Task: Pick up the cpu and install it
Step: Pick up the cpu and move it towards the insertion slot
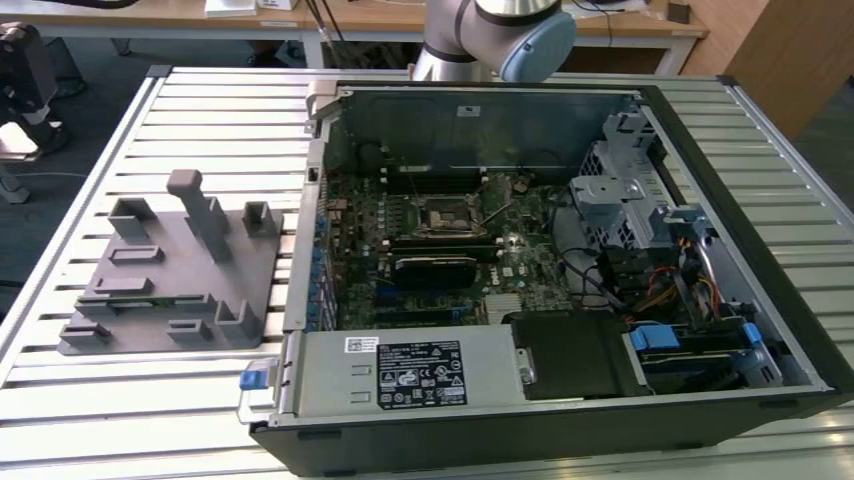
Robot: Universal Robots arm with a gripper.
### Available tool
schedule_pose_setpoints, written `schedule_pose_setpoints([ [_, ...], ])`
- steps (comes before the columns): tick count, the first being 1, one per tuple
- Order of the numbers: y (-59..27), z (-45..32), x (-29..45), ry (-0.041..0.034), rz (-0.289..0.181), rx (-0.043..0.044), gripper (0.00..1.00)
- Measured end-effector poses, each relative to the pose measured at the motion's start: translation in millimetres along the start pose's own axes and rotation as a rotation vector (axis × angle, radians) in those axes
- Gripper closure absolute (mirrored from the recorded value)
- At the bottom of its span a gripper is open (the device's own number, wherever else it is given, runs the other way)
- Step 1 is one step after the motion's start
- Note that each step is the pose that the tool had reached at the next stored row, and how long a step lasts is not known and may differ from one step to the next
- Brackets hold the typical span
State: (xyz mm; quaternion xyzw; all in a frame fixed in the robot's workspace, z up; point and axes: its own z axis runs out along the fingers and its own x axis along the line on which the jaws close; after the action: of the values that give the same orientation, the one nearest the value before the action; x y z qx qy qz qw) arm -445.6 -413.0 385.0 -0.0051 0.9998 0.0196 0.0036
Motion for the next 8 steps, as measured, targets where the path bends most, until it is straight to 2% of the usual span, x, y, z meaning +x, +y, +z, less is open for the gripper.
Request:
schedule_pose_setpoints([
  [8,0.5,-12.3,-0.1,-0.0004,0.0,-0.0002,0.47],
])
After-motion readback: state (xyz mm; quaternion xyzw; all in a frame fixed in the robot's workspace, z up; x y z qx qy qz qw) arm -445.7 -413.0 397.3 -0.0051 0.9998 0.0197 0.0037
